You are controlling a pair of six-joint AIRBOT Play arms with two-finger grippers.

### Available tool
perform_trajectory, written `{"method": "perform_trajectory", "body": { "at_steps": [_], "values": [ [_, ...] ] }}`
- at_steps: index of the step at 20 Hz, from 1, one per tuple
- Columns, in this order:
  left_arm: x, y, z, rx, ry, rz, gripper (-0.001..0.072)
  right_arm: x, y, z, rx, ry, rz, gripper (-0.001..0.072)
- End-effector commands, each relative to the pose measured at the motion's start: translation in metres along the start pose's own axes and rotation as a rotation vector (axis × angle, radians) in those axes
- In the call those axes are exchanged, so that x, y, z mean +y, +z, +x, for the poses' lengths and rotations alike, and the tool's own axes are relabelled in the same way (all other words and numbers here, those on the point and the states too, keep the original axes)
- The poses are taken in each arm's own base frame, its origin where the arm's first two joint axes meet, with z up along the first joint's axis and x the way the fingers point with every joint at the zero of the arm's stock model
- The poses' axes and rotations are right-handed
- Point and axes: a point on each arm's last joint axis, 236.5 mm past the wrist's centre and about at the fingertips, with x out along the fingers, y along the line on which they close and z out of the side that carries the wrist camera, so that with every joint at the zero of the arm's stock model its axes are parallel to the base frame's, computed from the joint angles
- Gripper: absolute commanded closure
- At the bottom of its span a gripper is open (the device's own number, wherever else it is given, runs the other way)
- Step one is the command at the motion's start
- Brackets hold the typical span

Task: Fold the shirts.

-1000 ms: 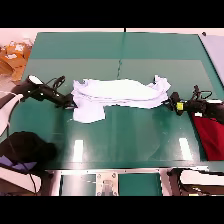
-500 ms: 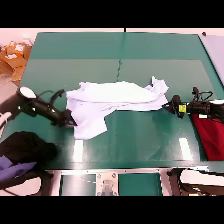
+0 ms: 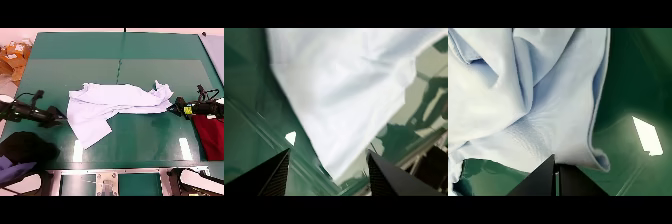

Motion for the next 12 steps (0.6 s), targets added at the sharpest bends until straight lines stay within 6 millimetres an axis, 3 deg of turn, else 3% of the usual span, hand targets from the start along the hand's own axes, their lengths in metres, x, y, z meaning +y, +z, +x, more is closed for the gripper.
{"method": "perform_trajectory", "body": {
  "at_steps": [1, 3, 9, 10, 11, 12],
  "values": [
    [0.037, 0.046, -0.014, -0.193, 0.089, -0.031, 0.0171, 0.000, -0.001, -0.003, -0.004, -0.011, -0.012, 0.0694],
    [0.035, 0.059, 0.000, -0.218, 0.068, -0.030, 0.0171, 0.000, -0.001, -0.003, -0.005, -0.010, -0.012, 0.0693],
    [0.009, 0.067, 0.056, -0.164, -0.074, -0.025, 0.0172, 0.000, -0.001, -0.003, -0.005, -0.011, -0.017, 0.0693],
    [0.003, 0.066, 0.059, -0.158, -0.096, -0.012, 0.0207, 0.000, 0.000, -0.003, -0.006, -0.011, -0.019, 0.0694],
    [0.002, 0.067, 0.058, -0.163, -0.102, 0.003, 0.0351, 0.000, 0.000, -0.003, -0.006, -0.011, -0.019, 0.0694],
    [0.002, 0.068, 0.058, -0.166, -0.100, 0.015, 0.0420, 0.000, 0.000, -0.003, -0.006, -0.011, -0.019, 0.0694]
  ]
}}
